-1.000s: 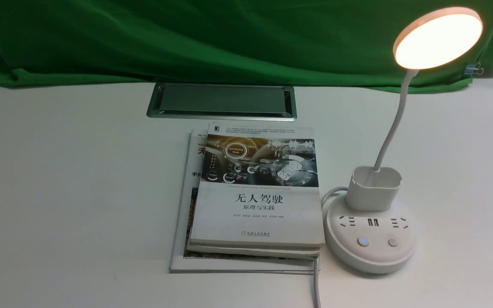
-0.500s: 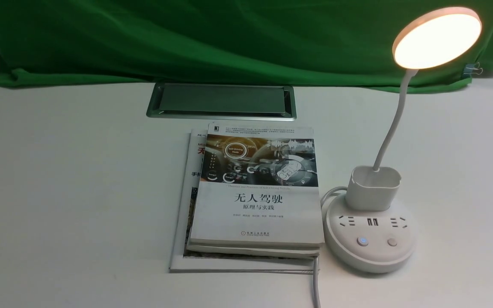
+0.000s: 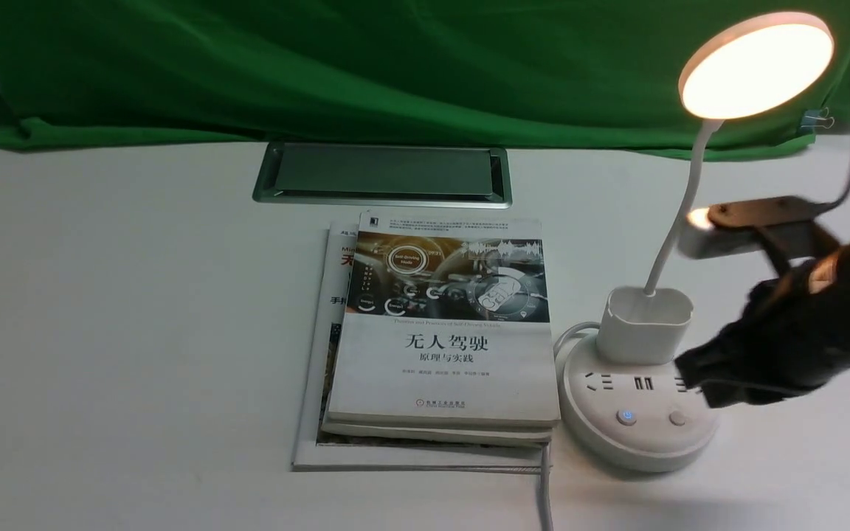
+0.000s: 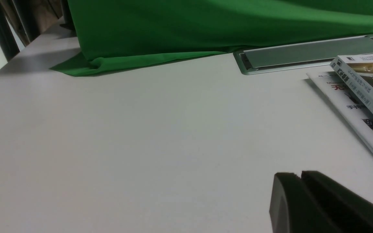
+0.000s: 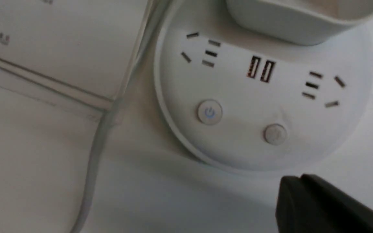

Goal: Turn off the desk lamp on the white desktop by hand.
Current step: 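Press the power button on the lamp base to turn the lamp off with the right gripper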

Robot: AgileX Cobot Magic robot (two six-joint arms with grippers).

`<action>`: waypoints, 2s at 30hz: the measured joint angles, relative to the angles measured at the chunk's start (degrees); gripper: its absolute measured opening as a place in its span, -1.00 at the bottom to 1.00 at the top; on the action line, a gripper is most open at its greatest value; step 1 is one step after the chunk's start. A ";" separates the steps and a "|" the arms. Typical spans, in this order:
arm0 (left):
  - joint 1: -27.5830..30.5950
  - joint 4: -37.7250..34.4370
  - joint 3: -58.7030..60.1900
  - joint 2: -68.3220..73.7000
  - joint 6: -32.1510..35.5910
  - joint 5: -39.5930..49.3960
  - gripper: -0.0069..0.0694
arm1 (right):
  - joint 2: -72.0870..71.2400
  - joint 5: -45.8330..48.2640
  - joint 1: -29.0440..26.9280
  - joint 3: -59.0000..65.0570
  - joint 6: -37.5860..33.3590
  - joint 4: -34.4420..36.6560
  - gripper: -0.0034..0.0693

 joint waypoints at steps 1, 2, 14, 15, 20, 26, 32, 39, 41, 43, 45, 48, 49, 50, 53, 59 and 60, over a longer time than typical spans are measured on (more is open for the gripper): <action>0.00 0.04 0.00 0.00 0.00 0.00 -0.77 | 1.41 -0.22 0.13 -0.15 0.00 0.00 -0.81; 0.00 0.04 0.00 0.00 0.00 0.00 -0.77 | 2.40 -0.36 0.15 -0.30 0.00 -0.05 -0.81; 0.00 0.04 0.00 0.00 -0.04 0.00 -0.77 | 5.92 -2.52 0.80 -0.49 0.00 0.14 -0.81; 0.00 0.04 0.00 0.00 -0.04 0.00 -0.77 | 6.27 -3.15 0.80 -0.49 0.00 0.14 -0.81; 0.00 0.04 0.00 0.00 -0.04 0.00 -0.77 | 9.39 -5.41 0.80 -0.58 -0.11 0.14 -0.81; 0.00 0.04 0.00 0.00 -0.04 0.00 -0.77 | 11.99 -5.68 0.48 -1.67 -0.50 0.47 -0.80; 0.00 0.04 0.00 0.00 -0.04 0.00 -0.77 | 10.90 -5.71 0.48 -1.66 -0.56 0.59 -0.80; 0.00 0.04 0.00 0.00 -0.04 0.00 -0.77 | 5.97 -5.75 0.48 -1.92 -0.61 0.05 -0.81; 0.00 0.04 0.00 0.00 -0.04 0.00 -0.77 | 6.16 -5.59 0.48 -1.92 -0.61 0.00 -0.81; 0.00 0.04 0.00 0.00 -0.04 0.00 -0.77 | 7.05 -5.41 0.48 -1.92 -0.61 -0.02 -0.81; 0.00 0.04 0.00 0.00 -0.04 0.00 -0.77 | 8.25 -5.27 0.48 -1.92 -0.67 -0.02 -0.81; 0.00 0.04 0.00 0.00 -0.04 0.00 -0.77 | 11.15 -4.81 0.48 -1.92 -0.91 -0.02 -0.81; 0.00 0.04 0.00 0.00 -0.04 0.00 -0.77 | 11.32 -4.70 0.48 -1.92 -0.91 -0.02 -0.81; 0.00 0.04 0.00 0.00 -0.04 0.00 -0.77 | 11.77 -4.41 0.48 -2.21 -1.05 -0.02 -0.81; 0.00 0.04 0.00 0.00 -0.04 0.00 -0.77 | 12.28 -4.13 0.48 -2.49 -1.52 0.04 -0.81; 0.00 0.04 0.00 0.00 -0.04 0.00 -0.77 | 11.32 -3.88 0.48 -2.70 -1.82 0.01 -0.80; 0.00 0.04 0.00 0.00 -0.04 0.00 -0.77 | 10.82 -3.95 0.48 -2.70 -1.82 -0.05 -0.81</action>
